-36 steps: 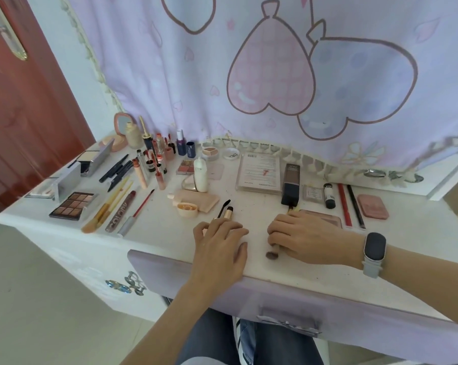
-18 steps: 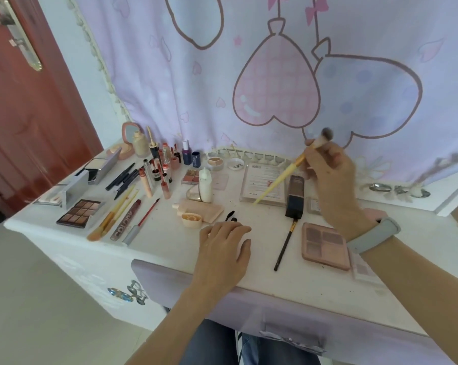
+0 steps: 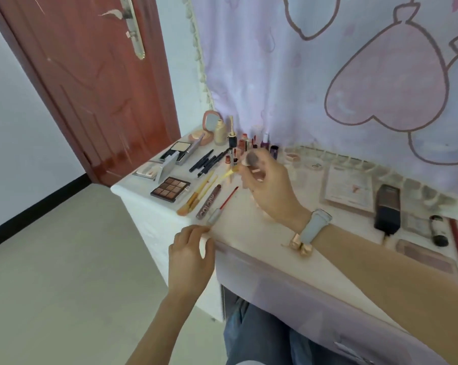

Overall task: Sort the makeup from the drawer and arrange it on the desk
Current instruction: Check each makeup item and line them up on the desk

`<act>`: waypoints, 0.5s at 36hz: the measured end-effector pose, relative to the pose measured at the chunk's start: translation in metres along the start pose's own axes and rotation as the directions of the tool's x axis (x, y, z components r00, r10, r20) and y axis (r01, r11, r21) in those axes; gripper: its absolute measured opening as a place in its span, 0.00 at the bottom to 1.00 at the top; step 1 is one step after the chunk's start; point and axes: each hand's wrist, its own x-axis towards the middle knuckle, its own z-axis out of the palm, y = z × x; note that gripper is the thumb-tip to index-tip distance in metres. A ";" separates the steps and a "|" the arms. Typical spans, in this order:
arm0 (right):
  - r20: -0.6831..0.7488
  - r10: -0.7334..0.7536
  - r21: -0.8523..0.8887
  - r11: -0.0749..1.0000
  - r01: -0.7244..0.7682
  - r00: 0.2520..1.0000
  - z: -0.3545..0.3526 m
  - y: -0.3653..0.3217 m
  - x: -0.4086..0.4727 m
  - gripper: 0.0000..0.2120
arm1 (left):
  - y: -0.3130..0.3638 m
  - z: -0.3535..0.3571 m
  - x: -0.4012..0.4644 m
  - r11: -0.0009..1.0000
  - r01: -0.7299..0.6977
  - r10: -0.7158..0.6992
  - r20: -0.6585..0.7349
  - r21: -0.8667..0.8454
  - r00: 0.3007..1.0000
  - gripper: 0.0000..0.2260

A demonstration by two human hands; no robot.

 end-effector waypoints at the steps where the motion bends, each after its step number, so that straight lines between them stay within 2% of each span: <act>1: 0.047 -0.099 -0.108 0.989 0.104 0.994 0.007 0.003 -0.002 0.03 | -0.006 0.000 0.001 1.000 0.019 -0.019 -0.005 0.009 1.000 0.11; 4: 0.222 -0.321 -0.364 0.849 0.383 0.921 0.024 0.008 -0.009 0.05 | -0.020 0.001 0.006 0.997 0.061 -0.061 -0.008 0.035 0.998 0.16; 7: 0.342 -0.414 -0.481 0.694 0.535 0.844 0.039 0.012 -0.012 0.05 | -0.028 0.002 0.010 0.996 0.067 -0.066 -0.008 0.060 0.998 0.19; 11: 0.453 -0.364 -0.536 0.619 0.575 0.814 0.055 0.022 -0.017 0.06 | -0.034 0.003 0.013 0.998 0.048 -0.048 -0.004 0.040 0.999 0.19; 15: 0.493 -0.327 -0.552 0.598 0.581 0.806 0.066 0.029 -0.020 0.08 | -0.041 0.001 0.012 1.000 0.016 -0.016 -0.011 0.014 1.000 0.17; 18: 0.509 -0.272 -0.567 0.608 0.556 0.817 0.074 0.032 -0.022 0.04 | -0.045 -0.001 0.012 1.000 -0.018 0.018 -0.020 0.000 1.000 0.17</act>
